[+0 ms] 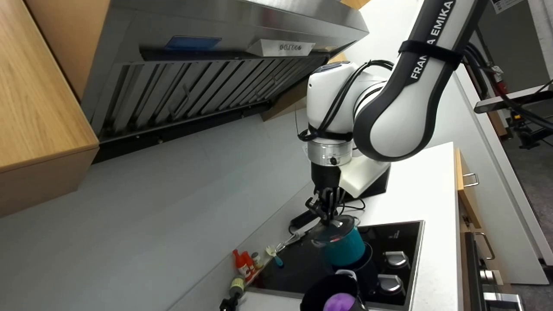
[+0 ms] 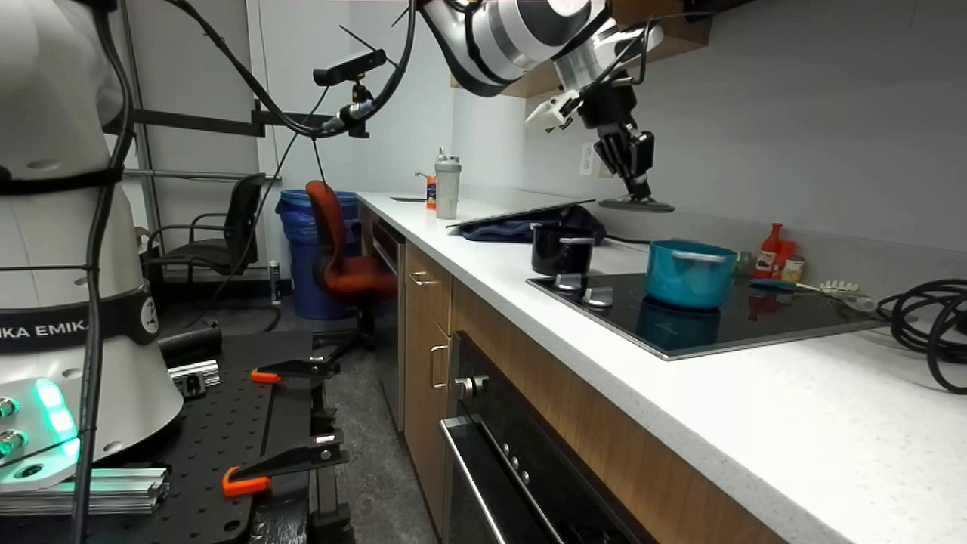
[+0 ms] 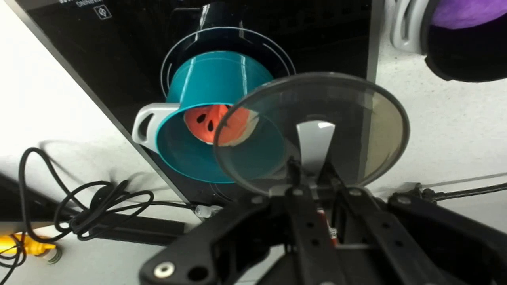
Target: Move the lid from the black pot to the blue pot
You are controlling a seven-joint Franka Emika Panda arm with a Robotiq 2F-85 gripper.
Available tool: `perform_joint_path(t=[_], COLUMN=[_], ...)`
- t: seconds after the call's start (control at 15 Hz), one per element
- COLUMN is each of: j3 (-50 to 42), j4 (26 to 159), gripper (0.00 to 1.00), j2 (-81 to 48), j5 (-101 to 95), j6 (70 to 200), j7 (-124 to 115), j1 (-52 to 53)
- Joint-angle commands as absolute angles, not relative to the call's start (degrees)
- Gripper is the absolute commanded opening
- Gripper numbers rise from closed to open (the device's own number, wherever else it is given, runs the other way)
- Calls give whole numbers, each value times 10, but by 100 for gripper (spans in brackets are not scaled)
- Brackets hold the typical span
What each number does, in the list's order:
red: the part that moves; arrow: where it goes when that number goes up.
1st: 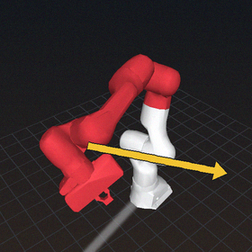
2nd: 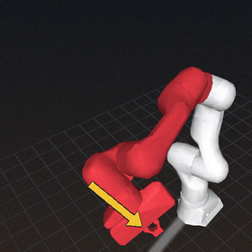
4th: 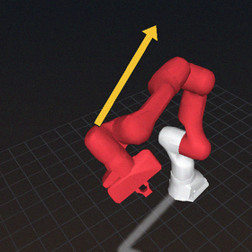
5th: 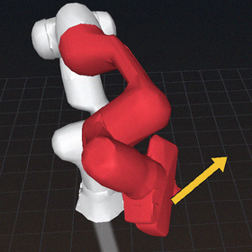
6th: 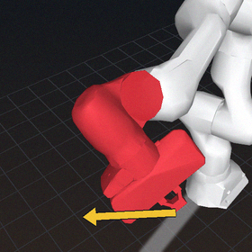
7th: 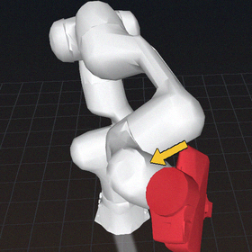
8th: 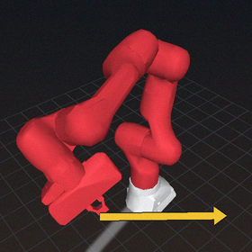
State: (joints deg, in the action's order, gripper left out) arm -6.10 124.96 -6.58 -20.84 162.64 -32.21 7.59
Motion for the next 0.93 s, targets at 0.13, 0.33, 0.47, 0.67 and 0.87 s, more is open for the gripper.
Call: perform_joint_path(t=[0.13,0.33,0.47,0.67,0.87], j3=[-88,-98,-102,-105,-108], j4=[1236,1225,1217,1198,1182], gripper=[3,3,3,3,3], j2=[-102,-120,-131,-145,-159], j5=[-224,-217,-214,-212,-207], j6=[1668,1675,1675,1668,1671], j7=[-356,-355,-356,-360,-356], j1=[74,76,77,79,74])
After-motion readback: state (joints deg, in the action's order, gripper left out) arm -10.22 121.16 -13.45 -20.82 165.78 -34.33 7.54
